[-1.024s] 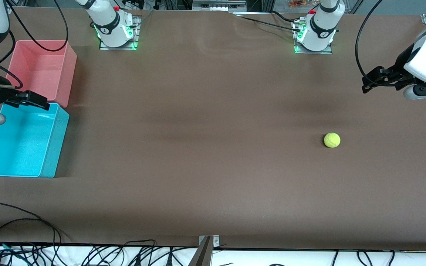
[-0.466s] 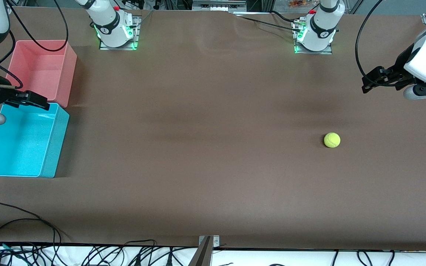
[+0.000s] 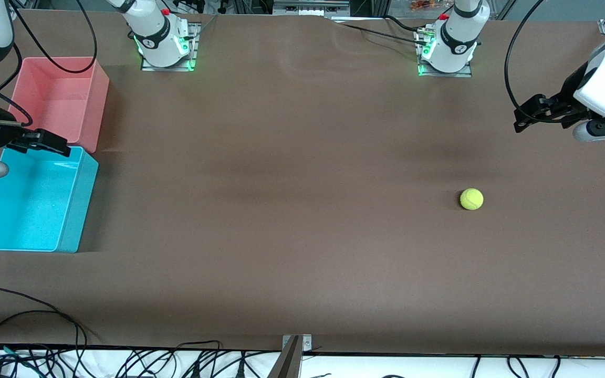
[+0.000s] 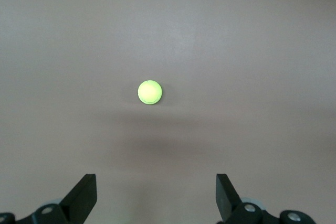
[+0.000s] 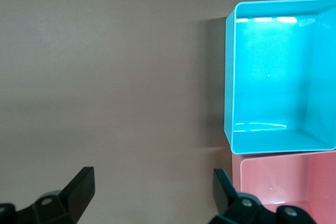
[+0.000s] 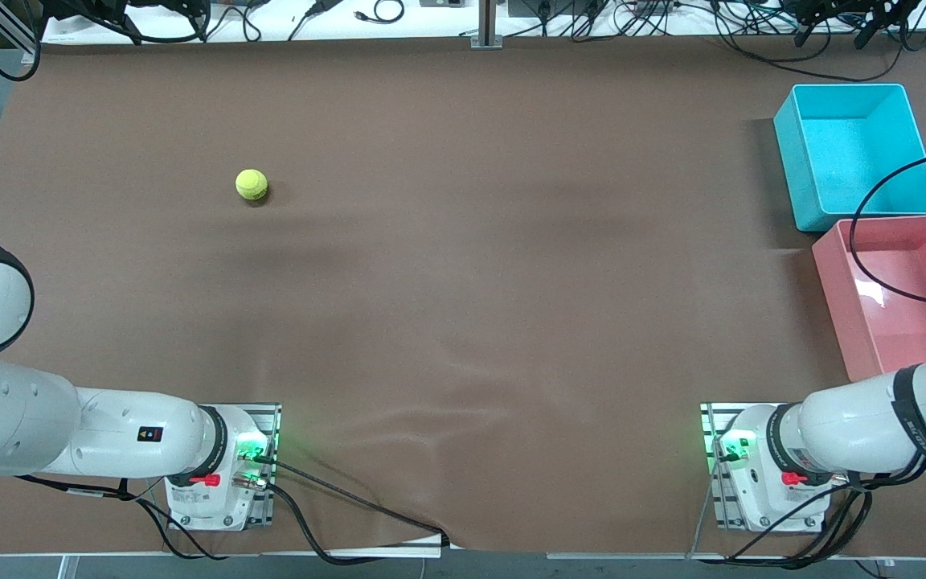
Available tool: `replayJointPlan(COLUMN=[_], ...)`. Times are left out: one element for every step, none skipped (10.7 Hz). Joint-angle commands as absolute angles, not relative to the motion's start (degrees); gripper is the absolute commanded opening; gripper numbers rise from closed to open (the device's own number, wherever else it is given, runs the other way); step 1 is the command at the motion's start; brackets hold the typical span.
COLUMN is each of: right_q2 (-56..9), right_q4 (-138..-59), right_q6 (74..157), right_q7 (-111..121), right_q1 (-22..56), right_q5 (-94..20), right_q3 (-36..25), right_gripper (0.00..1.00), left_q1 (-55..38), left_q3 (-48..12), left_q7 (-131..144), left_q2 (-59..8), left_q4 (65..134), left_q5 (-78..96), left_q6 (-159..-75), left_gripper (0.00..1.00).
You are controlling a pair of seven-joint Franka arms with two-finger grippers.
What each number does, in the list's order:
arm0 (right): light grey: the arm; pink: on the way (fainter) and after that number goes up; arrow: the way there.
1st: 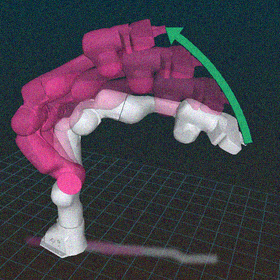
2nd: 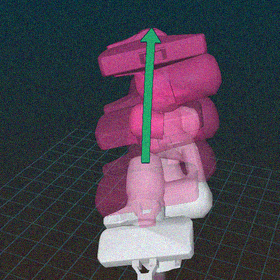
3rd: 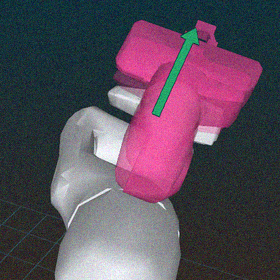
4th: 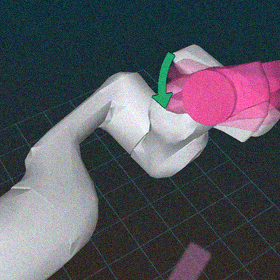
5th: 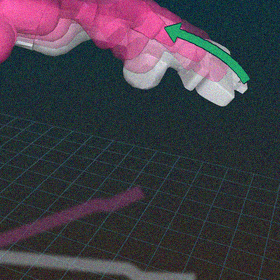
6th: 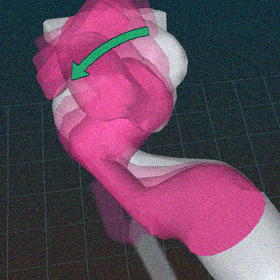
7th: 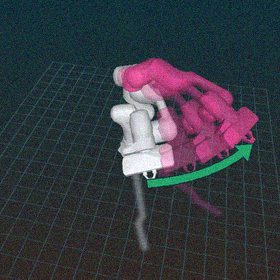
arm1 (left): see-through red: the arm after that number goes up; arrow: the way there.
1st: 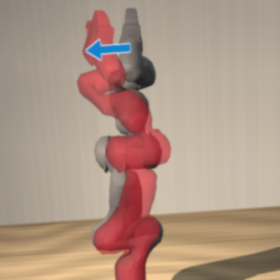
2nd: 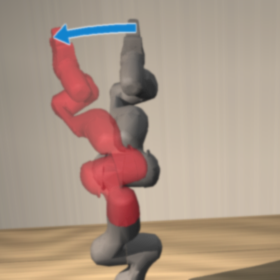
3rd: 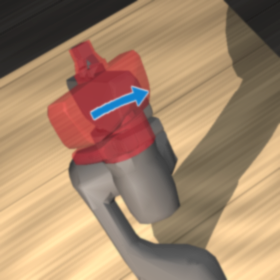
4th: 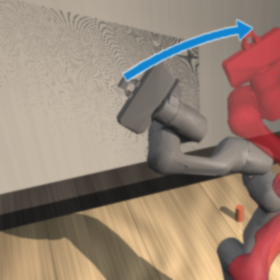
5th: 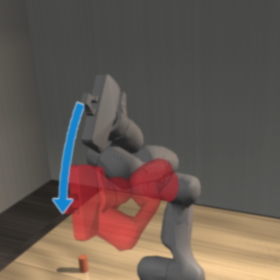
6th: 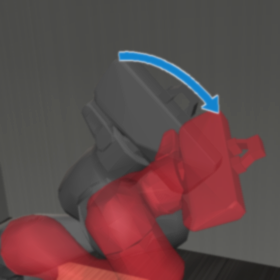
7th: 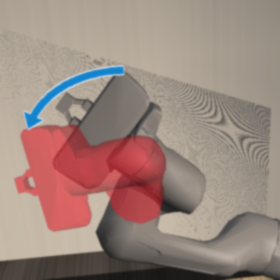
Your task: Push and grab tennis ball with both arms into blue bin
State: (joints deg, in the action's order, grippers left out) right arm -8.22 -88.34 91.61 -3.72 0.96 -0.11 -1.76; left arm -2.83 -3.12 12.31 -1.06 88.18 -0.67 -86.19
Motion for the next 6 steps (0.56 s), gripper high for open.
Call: replayJointPlan(right_q2=[-8.61,-8.61,-8.61,-8.70,-8.70,-8.61], right_q4=[-86.92,-86.92,-87.01,-87.01,-86.92,-86.92], right_q6=[90.44,90.44,90.44,90.53,90.53,90.44], right_q7=[-2.72,-2.72,-2.72,-2.72,-2.72,-2.81], right_q1=[0.70,0.70,0.70,0.62,0.62,0.70], right_q5=[-1.14,-1.14,-1.14,-1.06,-1.05,-1.05], right_q3=[-1.76,-1.76,-1.76,-1.76,-1.76,-1.76], right_gripper=[1.00,1.00,1.00,1.00,1.00,1.00], left_q1=[-2.90,-2.73,-2.55,-2.37,-2.29,-2.11], left_q3=[-3.34,-3.43,-3.34,-3.43,-3.51,-3.52], left_q7=[12.74,12.74,12.74,12.74,12.66,12.05], left_q2=[-1.76,-1.76,-1.84,-2.54,-1.68,-1.32], left_q4=[86.57,86.57,86.57,86.57,87.70,88.41], left_q5=[-2.29,-2.29,-2.20,-2.11,-2.28,-2.02], left_q6=[-85.87,-85.96,-85.96,-86.04,-88.39,-89.11], left_gripper=[1.00,1.00,1.00,1.00,1.00,1.00])
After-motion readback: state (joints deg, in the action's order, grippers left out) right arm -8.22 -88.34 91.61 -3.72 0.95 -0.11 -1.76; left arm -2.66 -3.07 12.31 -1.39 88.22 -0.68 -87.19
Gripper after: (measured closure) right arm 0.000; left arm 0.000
